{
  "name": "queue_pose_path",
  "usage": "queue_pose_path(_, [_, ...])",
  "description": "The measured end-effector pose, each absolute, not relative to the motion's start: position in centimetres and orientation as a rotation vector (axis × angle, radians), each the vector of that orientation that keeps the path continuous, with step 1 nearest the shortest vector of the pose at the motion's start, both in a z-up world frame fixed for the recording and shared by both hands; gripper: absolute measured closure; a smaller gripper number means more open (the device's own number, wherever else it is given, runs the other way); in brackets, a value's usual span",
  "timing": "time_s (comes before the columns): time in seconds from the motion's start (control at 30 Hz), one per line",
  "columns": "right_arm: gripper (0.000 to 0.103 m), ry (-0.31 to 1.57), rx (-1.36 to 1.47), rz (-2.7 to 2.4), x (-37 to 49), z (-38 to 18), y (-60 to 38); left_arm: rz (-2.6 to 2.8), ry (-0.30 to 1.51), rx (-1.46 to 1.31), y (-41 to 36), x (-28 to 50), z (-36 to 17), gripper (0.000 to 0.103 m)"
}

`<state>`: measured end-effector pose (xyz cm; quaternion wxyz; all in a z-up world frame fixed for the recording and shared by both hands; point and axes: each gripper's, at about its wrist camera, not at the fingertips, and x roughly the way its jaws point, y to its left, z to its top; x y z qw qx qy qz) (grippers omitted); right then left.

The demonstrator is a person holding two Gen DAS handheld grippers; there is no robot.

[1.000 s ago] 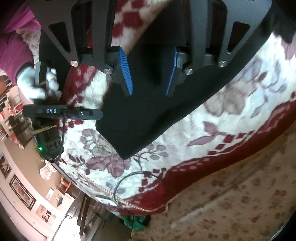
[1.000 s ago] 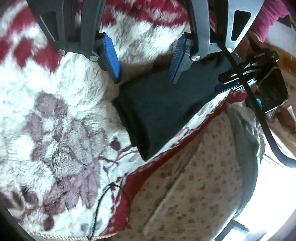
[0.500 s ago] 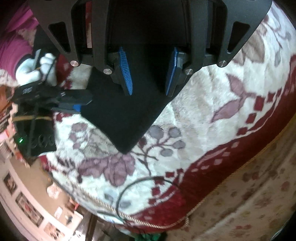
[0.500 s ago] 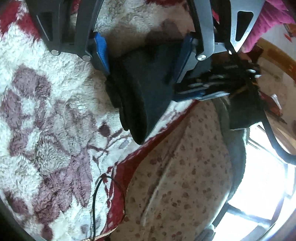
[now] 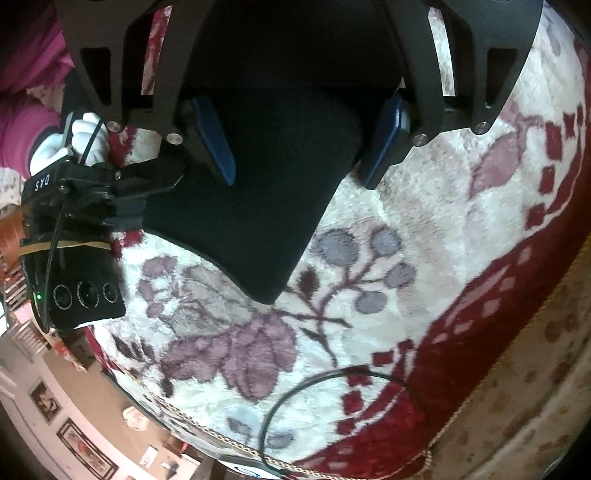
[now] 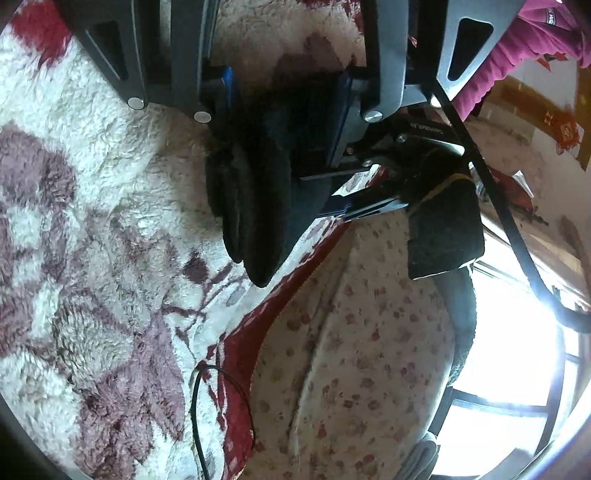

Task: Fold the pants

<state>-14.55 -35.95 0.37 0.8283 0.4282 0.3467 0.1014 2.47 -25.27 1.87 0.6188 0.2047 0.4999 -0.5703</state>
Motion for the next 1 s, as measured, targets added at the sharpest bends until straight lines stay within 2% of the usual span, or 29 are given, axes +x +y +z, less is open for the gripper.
queue_pose_path(0.03, [0.067,0.732,0.907,0.218,-14.6,0.4,-36.0,-1.321,1.151,0.464,-25.2,2.6,1.8,0.034])
queue_pose_path(0.1, [0.085,0.725,0.908,0.223,-14.7,0.4,-36.0,-1.327,1.138,0.453,-24.9,2.7,1.7,0.043])
queue_pose_path(0.17, [0.091,0.717,0.903,0.228,-14.6,0.5,-36.0,-1.337,1.115,0.447,-24.4,2.7,1.9,0.053])
queue_pose_path(0.2, [0.092,0.713,0.896,0.235,-14.6,0.7,-35.9,-1.336,1.107,0.443,-24.2,2.7,2.0,0.062])
queue_pose_path(0.23, [0.092,0.711,0.894,0.239,-14.2,0.8,-35.8,-1.341,1.100,0.437,-24.1,2.5,2.2,0.075])
queue_pose_path(0.27, [0.092,0.707,0.895,0.246,-14.1,1.0,-35.7,-1.353,1.095,0.428,-23.8,2.5,2.4,0.083])
queue_pose_path(0.37, [0.093,0.671,0.907,0.271,-14.0,1.8,-35.7,-1.336,1.062,0.429,-23.3,1.9,3.0,0.088])
queue_pose_path(0.7, [0.093,0.577,0.826,0.404,-13.5,7.2,-32.1,-1.299,0.951,0.339,-19.6,0.9,8.5,0.091])
queue_pose_path(1.0, [0.092,0.576,0.706,0.603,-10.4,12.8,-25.0,-1.215,0.842,0.203,-11.0,0.4,13.3,0.091])
